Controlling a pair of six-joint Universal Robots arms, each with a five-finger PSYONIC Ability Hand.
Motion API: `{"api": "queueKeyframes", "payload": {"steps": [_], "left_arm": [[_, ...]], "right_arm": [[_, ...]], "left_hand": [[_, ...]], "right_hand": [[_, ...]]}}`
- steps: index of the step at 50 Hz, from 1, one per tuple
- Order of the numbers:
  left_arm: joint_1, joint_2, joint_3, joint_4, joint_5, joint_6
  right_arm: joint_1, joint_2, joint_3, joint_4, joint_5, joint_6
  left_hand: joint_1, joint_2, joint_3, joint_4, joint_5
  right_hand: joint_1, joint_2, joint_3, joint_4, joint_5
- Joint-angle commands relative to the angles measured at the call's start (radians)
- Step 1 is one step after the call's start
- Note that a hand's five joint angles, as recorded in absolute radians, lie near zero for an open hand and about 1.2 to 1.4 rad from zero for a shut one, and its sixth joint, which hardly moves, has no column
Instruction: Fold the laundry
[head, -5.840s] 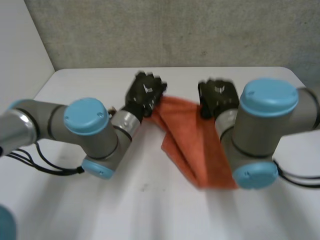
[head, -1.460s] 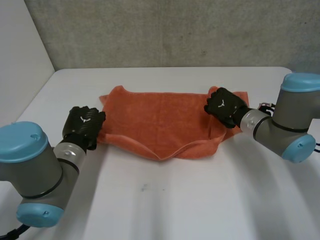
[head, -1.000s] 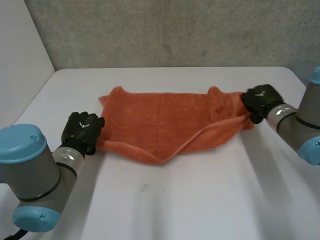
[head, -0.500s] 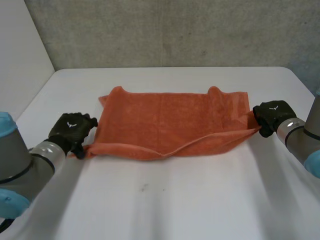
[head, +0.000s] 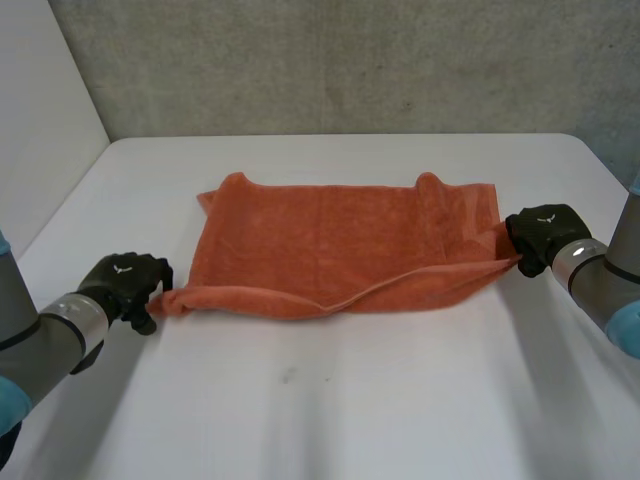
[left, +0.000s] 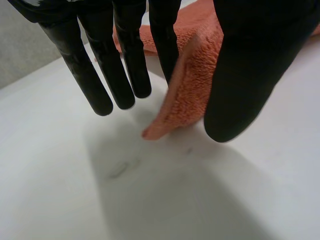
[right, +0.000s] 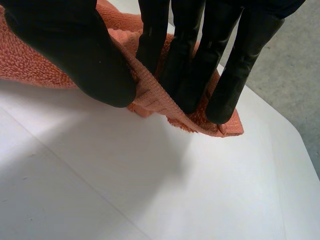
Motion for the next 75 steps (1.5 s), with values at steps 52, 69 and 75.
{"api": "queueKeyframes", "payload": {"steps": [52,69,75], "left_arm": [[-0.057,0.264,0.203,-0.130,-0.128,0.073],[-0.152,-0.152,0.721,0.055,-0.133,0.197],[-0.168,-0.055,0.740,0.549,-0.220,0.180]], "right_arm": [[-0.093,-0.311,-0.244,0.608,-0.022,-0.282],[0.091,0.148,-0.829,0.347,0.168,-0.319],[0.131,0.025,-0.904,-0.090,0.243,-0.267]], "left_hand": [[0.658,0.666,0.666,0.671,0.671],[0.658,0.666,0.666,0.671,0.671],[0.658,0.666,0.666,0.671,0.671]], "right_hand": [[0.421,0.218,0.211,0.206,0.236],[0.421,0.218,0.211,0.206,0.236],[0.421,0.218,0.211,0.206,0.236]]}}
